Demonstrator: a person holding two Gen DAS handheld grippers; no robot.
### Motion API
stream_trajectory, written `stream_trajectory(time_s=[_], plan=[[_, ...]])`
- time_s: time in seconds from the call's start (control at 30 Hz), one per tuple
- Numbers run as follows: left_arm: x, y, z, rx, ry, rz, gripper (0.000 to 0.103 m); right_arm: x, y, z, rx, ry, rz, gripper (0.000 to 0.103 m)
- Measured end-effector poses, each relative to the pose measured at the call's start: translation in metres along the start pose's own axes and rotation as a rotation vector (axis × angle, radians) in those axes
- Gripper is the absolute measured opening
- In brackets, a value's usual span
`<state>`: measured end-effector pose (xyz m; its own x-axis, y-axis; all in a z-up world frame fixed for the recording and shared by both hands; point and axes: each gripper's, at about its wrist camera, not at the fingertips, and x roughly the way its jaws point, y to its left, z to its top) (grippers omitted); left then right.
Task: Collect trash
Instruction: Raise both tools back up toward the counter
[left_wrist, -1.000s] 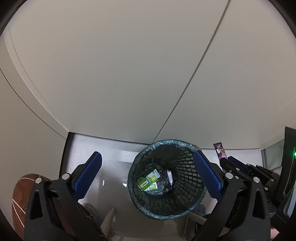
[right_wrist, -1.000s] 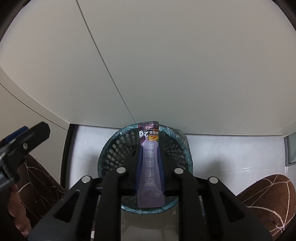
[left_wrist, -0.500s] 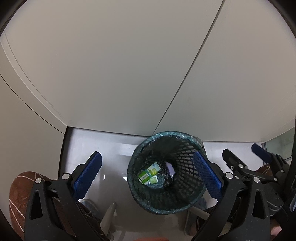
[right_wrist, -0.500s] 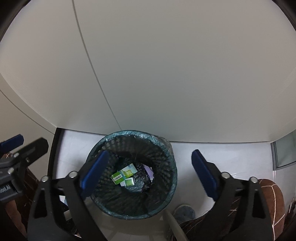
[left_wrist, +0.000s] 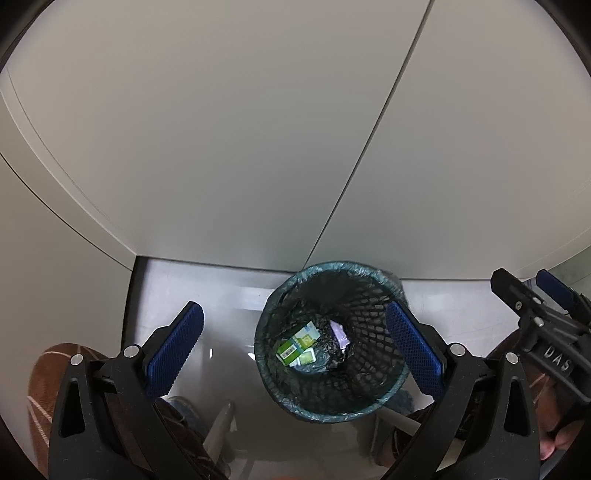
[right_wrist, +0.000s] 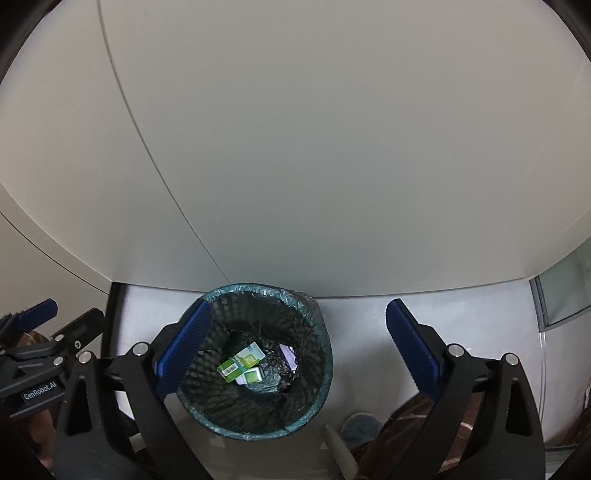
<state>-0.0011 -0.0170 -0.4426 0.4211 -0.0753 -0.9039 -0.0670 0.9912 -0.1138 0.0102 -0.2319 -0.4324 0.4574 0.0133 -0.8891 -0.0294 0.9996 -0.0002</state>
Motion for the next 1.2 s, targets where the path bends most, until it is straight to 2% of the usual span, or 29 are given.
stream_trajectory(time_s=[0.17,0.3,0.5,0.83,1.07,1.2], plan=[[-0.039,-0.011,0.010,0.049,-0.040,0.025,0.097,-0.041,-0.006,0.016,-0.017,-0.060,0.000,0.091],[-0.080,-0.018,0.021,0.050,-0.081,0.006,0.097,-0.083,-0.016,0.033,-0.005,-0.115,0.009,0.091],[-0.152,-0.033,0.033,0.079,-0.168,0.013,0.097,-0.146,-0.025,0.050,-0.008,-0.207,0.036,0.091],[-0.267,-0.062,0.053,0.104,-0.330,0.030,0.097,-0.262,-0.036,0.071,-0.017,-0.396,0.028,0.091],[-0.334,-0.083,0.078,0.110,-0.413,0.025,0.097,-0.332,-0.051,0.102,-0.009,-0.466,0.027,0.091],[-0.358,-0.097,0.097,0.112,-0.445,0.024,0.097,-0.359,-0.055,0.122,-0.006,-0.490,0.025,0.091]])
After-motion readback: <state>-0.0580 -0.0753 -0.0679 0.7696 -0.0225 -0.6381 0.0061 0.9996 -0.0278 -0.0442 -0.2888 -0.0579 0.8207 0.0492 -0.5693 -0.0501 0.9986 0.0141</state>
